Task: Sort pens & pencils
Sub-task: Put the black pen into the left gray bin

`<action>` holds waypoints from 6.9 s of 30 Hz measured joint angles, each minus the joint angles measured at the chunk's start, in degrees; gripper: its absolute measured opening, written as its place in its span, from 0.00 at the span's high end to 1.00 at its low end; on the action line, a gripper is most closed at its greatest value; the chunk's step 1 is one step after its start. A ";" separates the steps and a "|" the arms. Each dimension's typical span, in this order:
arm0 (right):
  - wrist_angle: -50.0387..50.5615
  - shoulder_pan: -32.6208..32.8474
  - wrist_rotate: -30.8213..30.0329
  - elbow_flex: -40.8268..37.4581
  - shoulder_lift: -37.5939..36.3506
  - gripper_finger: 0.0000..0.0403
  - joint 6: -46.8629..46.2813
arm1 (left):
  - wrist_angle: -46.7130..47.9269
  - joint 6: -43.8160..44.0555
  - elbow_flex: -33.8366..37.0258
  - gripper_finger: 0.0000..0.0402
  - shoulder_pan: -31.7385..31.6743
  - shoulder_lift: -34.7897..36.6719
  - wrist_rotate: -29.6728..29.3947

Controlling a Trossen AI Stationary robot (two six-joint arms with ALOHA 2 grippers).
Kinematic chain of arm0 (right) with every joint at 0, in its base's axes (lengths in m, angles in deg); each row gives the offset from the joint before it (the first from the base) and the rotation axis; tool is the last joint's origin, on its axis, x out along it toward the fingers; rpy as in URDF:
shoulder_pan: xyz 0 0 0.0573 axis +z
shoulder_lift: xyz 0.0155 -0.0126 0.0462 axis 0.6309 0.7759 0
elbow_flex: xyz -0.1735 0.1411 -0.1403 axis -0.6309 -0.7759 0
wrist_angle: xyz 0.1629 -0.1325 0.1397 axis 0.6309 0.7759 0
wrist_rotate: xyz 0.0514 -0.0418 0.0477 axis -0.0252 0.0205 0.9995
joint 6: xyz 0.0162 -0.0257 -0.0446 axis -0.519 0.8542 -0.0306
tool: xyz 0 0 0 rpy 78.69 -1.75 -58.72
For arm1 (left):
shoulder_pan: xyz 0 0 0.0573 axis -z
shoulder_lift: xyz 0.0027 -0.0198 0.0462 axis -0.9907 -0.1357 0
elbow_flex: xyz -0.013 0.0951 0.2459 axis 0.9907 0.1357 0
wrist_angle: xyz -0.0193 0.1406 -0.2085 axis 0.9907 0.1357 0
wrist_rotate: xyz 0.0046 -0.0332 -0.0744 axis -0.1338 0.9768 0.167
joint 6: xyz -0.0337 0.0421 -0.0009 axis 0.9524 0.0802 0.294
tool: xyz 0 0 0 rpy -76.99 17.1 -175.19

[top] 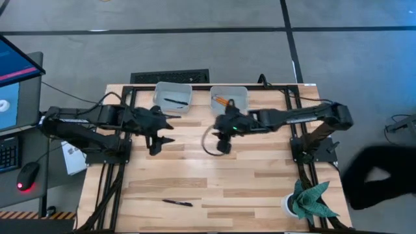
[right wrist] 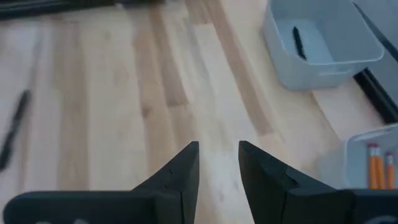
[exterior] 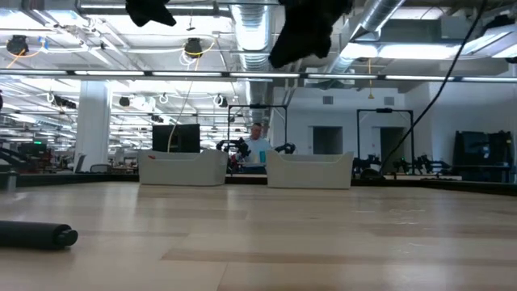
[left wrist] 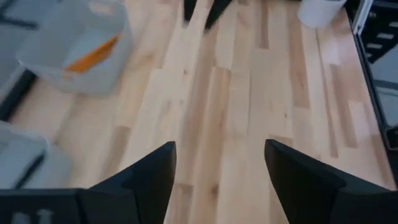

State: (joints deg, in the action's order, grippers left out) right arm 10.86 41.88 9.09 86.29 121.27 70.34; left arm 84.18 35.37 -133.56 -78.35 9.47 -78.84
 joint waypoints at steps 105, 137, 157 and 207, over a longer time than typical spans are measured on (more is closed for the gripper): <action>-3.63 9.58 -1.40 -9.82 -8.18 0.67 -16.33 | -9.74 23.53 -2.01 0.40 34.53 -45.94 1.55; -2.56 10.33 -1.53 -9.84 -8.18 0.67 -17.82 | -8.48 18.13 -2.10 0.74 32.30 -50.11 5.52; -1.37 10.33 -1.53 -9.84 -8.18 0.67 -16.56 | -5.38 9.20 -2.14 0.88 24.69 -49.89 10.00; -0.96 7.32 -1.53 -9.84 -8.18 0.67 -12.71 | 0.42 4.03 -1.60 0.91 19.32 -47.51 3.69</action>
State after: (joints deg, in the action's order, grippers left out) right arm 9.91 49.20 7.56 76.45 113.10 57.64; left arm 84.60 39.40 -135.16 -59.02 -38.04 -75.15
